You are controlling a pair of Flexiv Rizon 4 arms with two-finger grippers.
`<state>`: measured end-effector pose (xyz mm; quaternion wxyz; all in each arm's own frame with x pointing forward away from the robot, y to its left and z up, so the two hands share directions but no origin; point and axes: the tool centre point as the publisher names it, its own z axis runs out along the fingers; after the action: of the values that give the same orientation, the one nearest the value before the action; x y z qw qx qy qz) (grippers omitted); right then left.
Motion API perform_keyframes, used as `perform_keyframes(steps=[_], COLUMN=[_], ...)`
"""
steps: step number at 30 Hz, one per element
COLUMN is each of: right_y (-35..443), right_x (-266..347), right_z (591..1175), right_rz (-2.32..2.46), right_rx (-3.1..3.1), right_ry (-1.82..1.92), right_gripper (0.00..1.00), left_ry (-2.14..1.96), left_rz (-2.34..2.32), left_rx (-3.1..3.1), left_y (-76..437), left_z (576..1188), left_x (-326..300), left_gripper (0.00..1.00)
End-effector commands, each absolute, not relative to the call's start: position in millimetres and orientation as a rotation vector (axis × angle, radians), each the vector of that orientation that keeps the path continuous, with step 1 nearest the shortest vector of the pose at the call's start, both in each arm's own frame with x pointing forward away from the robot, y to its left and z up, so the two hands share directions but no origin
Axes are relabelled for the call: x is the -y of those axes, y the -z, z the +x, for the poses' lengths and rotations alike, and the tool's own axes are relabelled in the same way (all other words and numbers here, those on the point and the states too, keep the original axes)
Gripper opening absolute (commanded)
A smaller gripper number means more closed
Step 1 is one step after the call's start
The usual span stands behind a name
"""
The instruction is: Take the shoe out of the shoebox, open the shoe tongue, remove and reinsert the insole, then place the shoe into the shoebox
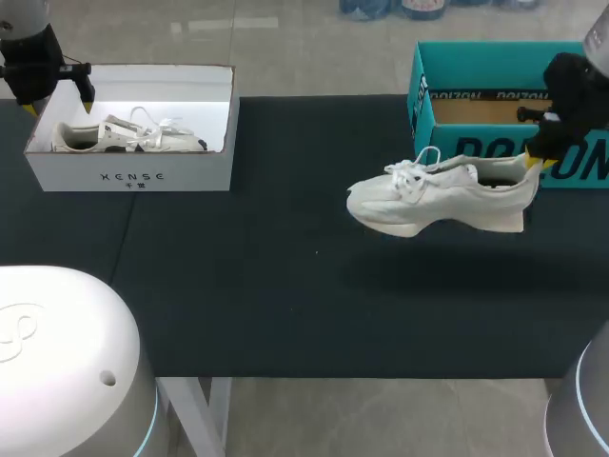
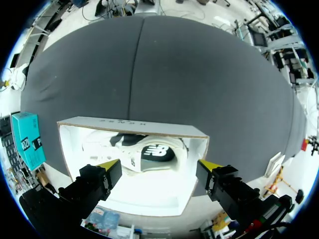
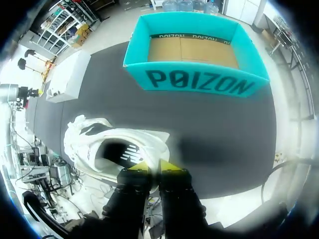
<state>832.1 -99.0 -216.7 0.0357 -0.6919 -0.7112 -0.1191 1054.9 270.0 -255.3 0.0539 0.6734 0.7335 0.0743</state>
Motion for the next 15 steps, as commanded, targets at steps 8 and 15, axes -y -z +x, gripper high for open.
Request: perform_keyframes(steps=[8, 15], right_y=[260.8, 284.0], right_x=[64.7, 50.8], right_z=[821.5, 811.2], right_rz=[-2.204, -2.166], right_rx=[2.208, 2.160], right_ry=[0.526, 0.506], right_gripper=[0.00, 0.00], left_ry=[-0.227, -0.227], left_rz=[2.047, 2.047], left_rx=[-2.228, -2.228], left_y=[255.3, 255.3], left_z=[1055.0, 1055.0], left_x=[-270.3, -270.3], left_gripper=[1.00, 1.00])
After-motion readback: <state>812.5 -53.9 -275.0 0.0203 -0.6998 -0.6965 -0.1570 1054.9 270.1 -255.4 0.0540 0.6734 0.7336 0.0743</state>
